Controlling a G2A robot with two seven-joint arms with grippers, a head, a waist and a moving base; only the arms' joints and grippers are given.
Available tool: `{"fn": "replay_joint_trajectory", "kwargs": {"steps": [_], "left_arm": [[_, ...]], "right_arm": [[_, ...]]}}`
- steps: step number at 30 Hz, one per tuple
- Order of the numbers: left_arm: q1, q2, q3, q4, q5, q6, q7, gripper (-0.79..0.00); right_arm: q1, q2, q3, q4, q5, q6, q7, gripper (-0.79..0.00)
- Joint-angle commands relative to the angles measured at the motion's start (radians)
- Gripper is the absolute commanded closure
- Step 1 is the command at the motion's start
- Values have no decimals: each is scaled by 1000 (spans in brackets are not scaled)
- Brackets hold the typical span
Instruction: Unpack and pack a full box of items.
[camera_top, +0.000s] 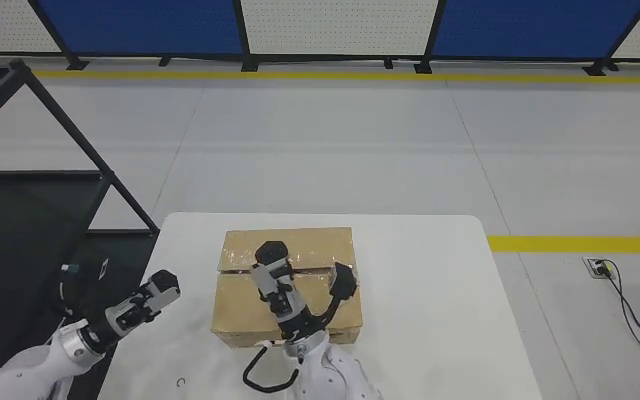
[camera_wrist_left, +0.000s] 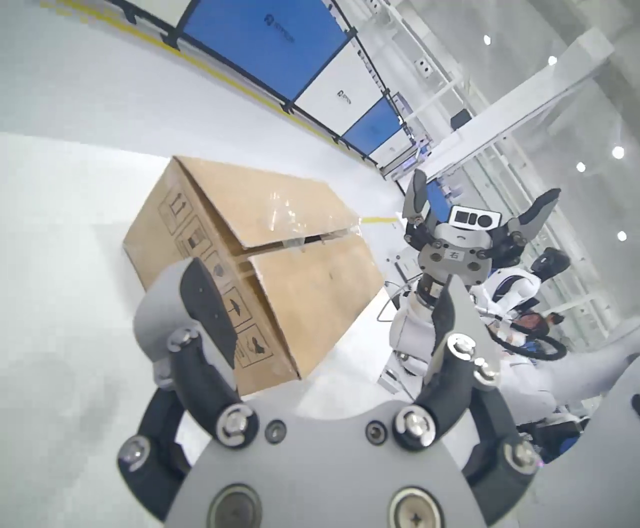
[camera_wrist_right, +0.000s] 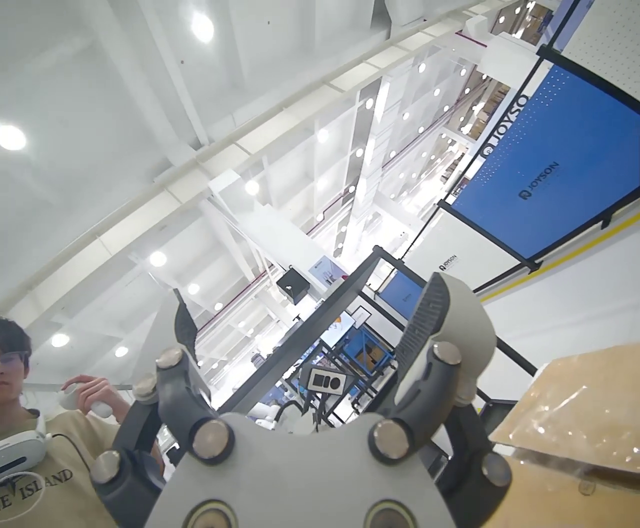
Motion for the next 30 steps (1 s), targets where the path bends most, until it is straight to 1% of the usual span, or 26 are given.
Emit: {"fn": "replay_joint_trajectory", "kwargs": {"steps": [1,2,13,14,16,18,20,23,25,28,30], "left_arm": [[8,-1,-2,-13,5,8,15,-785],[8,-1,-2,-13,5,8,15,-785],[9,-1,-3,-15,3,7,24,-785],[13,-3,-4,-18,11,-2,55,-785],[9,-3,-23,-31,133,-27,132,-785],[3,-7,-14,-44,186,-41,199,-785],[-20,-7,-10,-52,226,-40,220,-785],[-77,-3,-1,-54,357,-52,223,-785],[-121,-1,31,-48,424,-59,207,-785],[-186,3,82,-32,538,-108,169,-785],[-221,3,118,-29,662,-115,174,-785]], "right_arm": [[-41,13,28,-57,-21,-6,37,-785],[-63,19,40,-81,-38,1,52,-785],[-65,19,39,-85,-36,2,54,-785],[-73,21,40,-100,-30,-2,57,-785],[-88,25,44,-124,-15,-35,64,-785],[-98,29,51,-137,10,-78,73,-785],[-104,34,62,-151,16,-106,73,-785],[-117,38,71,-164,22,-150,57,-785],[-125,41,78,-171,13,-168,43,-785],[-143,45,88,-186,-9,-188,20,-785],[-159,48,96,-198,-20,-198,10,-785]]}}
